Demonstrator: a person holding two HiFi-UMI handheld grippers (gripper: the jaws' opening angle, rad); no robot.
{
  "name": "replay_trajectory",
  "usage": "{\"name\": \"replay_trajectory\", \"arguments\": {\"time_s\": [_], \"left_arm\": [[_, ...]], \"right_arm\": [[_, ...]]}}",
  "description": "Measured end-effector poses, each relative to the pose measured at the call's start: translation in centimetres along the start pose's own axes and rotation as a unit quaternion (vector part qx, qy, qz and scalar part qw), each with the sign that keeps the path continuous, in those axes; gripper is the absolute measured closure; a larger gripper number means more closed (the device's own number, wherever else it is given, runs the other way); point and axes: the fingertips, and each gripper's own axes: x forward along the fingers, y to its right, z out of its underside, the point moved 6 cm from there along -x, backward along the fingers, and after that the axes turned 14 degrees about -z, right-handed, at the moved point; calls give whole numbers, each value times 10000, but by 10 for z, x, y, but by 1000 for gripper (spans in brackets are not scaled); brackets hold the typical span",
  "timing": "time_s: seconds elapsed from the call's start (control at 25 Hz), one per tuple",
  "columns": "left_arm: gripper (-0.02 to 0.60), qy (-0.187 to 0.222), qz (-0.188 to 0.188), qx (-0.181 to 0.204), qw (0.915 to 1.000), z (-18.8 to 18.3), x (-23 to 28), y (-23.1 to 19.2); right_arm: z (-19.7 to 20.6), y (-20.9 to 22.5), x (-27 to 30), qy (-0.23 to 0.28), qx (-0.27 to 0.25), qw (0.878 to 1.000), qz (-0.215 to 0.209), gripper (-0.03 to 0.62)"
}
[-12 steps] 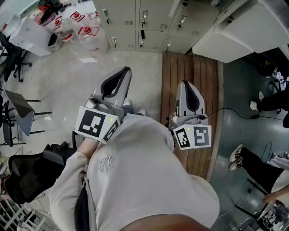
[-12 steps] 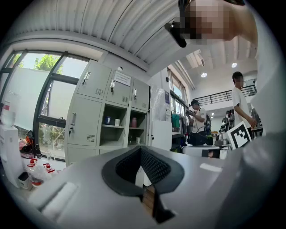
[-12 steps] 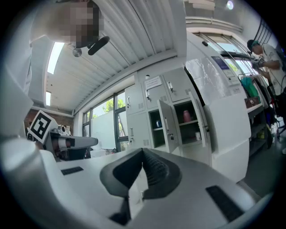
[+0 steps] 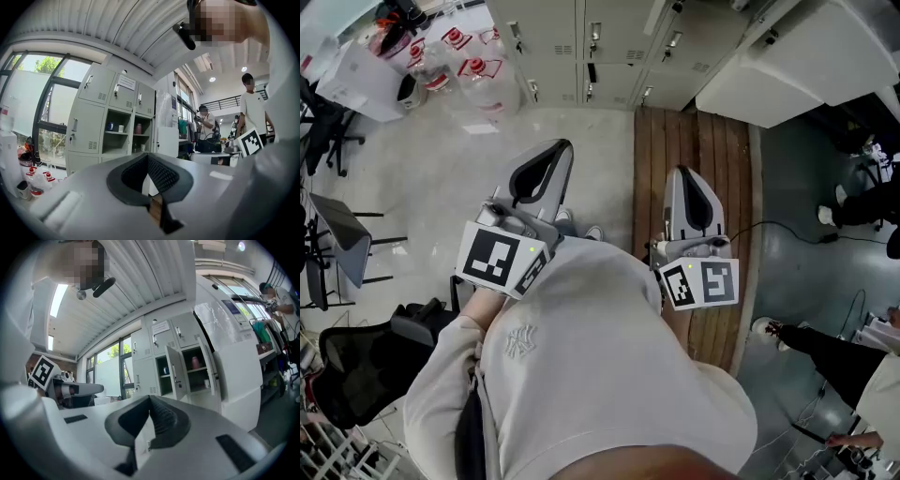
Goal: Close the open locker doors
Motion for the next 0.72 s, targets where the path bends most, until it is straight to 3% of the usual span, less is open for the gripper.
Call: {"name": "replay_trajectory", "arguments": {"time_s": [0.4, 0.72], "left_arm": [[584, -50, 67, -37, 10000, 5, 3, 7], [583, -181, 51, -120, 9998, 10, 33, -4]], "right_arm": [[-3, 4, -6, 313, 19, 9995, -33, 582], [7, 23, 18, 23, 152, 9998, -84, 582]]}}
